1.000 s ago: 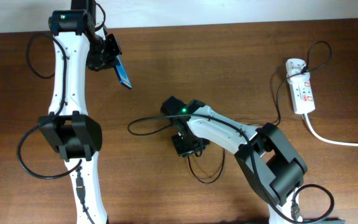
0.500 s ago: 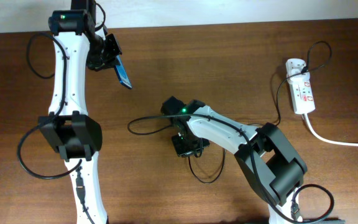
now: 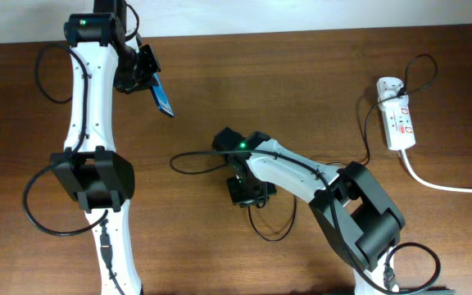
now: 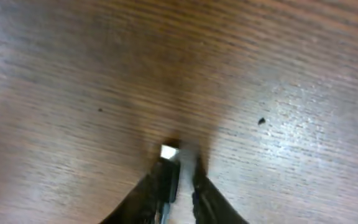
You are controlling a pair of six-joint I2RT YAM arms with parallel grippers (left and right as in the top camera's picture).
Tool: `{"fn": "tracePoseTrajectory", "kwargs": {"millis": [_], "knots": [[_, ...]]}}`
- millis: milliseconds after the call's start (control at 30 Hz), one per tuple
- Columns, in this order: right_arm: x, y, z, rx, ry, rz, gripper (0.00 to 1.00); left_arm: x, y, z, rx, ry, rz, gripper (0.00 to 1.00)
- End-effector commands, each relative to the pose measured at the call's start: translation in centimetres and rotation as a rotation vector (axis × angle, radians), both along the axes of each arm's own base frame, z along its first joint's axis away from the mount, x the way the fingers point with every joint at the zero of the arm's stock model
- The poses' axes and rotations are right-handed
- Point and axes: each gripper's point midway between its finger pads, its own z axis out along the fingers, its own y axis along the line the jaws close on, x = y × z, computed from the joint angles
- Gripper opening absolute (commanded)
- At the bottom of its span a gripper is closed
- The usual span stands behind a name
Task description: Plug charger to phone and switch on socket
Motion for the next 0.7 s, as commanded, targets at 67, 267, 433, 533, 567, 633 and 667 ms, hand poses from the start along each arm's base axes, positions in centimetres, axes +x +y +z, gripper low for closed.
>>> {"fn": "tracePoseTrajectory", "kwargs": {"millis": [67, 267, 433, 533, 567, 633, 667], "knots": [[0.2, 0.1, 0.0, -0.001, 0.003, -0.011, 0.19, 0.3, 0.0, 1.0, -0.004, -0.029, 0.010, 0.00], [0.2, 0.1, 0.1, 0.000, 0.002, -0.012, 0.10, 0.4, 0.0, 1.0, -0.004, -0.031, 0.009, 0.00], [1.4, 1.0, 2.4, 0.014, -0.015, -0.019, 0.04, 0.4, 0.0, 1.0, -0.004, -0.032, 0.009, 0.00], [2.3, 1.9, 5.0, 0.031, -0.033, -0.007, 0.04, 0.4, -1.3, 1.4, -0.076, -0.041, -0.023, 0.00], [3.0, 2.5, 6.7, 0.050, -0.054, 0.028, 0.04, 1.0, -3.8, 2.7, -0.206, -0.112, -0.145, 0.00], [4.4, 2.9, 10.1, 0.078, -0.089, 0.033, 0.04, 2.1, -7.6, 6.4, -0.464, -0.264, -0.304, 0.00], [5.1, 2.8, 11.8, 0.091, -0.106, 0.018, 0.04, 2.5, -8.1, 7.7, -0.530, -0.310, -0.333, 0.00]]}}
